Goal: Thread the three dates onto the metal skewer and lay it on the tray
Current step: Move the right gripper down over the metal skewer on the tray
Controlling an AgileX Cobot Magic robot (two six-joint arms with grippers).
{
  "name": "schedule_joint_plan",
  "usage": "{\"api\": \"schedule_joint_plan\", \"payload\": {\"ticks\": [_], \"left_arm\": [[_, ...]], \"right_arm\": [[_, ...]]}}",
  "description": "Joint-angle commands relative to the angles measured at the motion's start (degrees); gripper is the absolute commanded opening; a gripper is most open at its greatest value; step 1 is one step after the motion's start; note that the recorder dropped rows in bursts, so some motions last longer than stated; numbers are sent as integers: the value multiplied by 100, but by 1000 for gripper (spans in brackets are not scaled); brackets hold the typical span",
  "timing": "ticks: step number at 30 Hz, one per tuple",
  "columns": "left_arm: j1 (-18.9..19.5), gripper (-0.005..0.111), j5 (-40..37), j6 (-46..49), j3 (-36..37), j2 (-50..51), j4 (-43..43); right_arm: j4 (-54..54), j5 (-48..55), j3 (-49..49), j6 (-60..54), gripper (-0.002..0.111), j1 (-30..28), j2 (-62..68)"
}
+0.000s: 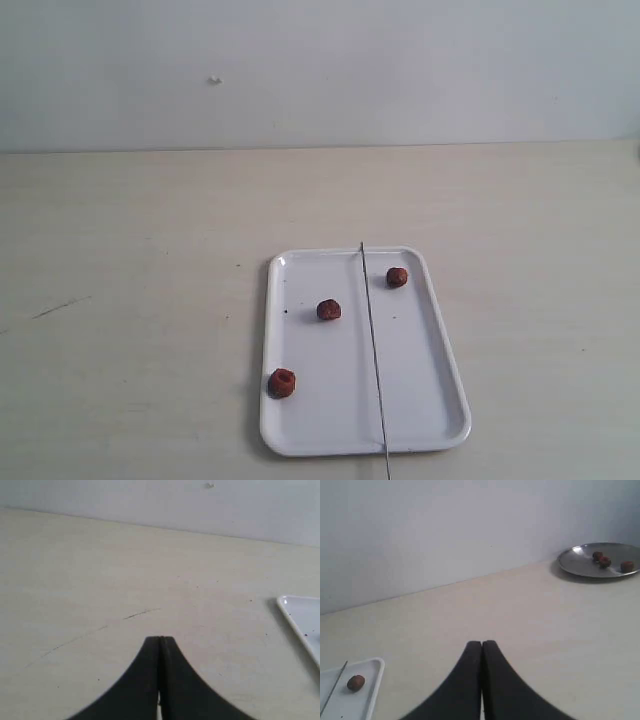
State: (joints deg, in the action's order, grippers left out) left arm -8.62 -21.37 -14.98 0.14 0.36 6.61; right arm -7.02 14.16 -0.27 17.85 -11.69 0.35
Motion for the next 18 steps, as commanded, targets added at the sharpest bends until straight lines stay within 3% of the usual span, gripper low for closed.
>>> {"api": "schedule_joint_plan", "payload": {"ticks": [1, 12, 18], "left_arm": [[18, 0, 15, -18, -14, -36, 28], [18, 0, 15, -18, -14, -36, 28], [18, 0, 15, -18, -14, -36, 28]], "right_arm": [[4, -131, 27, 16, 0, -22, -35], [551, -3374, 27, 315, 0, -22, -35], [551, -4333, 27, 315, 0, -22, -35]]}}
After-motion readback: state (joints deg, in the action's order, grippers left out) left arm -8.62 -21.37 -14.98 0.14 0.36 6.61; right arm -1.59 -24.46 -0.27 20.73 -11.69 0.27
